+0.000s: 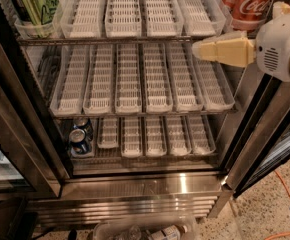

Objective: Pick coke can from top shelf of fridge

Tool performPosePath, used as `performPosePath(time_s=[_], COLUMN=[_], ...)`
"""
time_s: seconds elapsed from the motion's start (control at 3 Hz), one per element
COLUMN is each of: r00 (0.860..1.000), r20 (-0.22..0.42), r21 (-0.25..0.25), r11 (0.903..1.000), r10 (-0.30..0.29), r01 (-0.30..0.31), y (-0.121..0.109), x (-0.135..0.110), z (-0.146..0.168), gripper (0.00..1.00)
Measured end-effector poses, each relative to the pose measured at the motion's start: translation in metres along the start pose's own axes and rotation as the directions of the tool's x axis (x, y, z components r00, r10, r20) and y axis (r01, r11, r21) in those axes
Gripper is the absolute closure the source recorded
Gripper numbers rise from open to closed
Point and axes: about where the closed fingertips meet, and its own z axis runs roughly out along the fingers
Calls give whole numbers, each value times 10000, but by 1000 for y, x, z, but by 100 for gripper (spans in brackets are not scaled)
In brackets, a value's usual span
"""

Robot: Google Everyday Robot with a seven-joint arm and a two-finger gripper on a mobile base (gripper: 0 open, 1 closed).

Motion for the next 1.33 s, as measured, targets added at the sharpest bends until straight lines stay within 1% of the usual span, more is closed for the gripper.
performPosePath(time_s=[0.33, 0.67, 1.0, 1.33], r00=[9995, 9967, 9915, 9887], r20=[307, 804, 1287, 1489], r21=[1120, 2552, 3402, 3628], r11=[9937, 9669, 9400, 9310], r10=[-92, -134, -197, -162], r01=[57, -76, -255, -394], y=[-31, -71, -95, -99], x=[-1, -4, -13, -17], z=[7, 10, 16, 17], gripper=[0, 0, 2, 6])
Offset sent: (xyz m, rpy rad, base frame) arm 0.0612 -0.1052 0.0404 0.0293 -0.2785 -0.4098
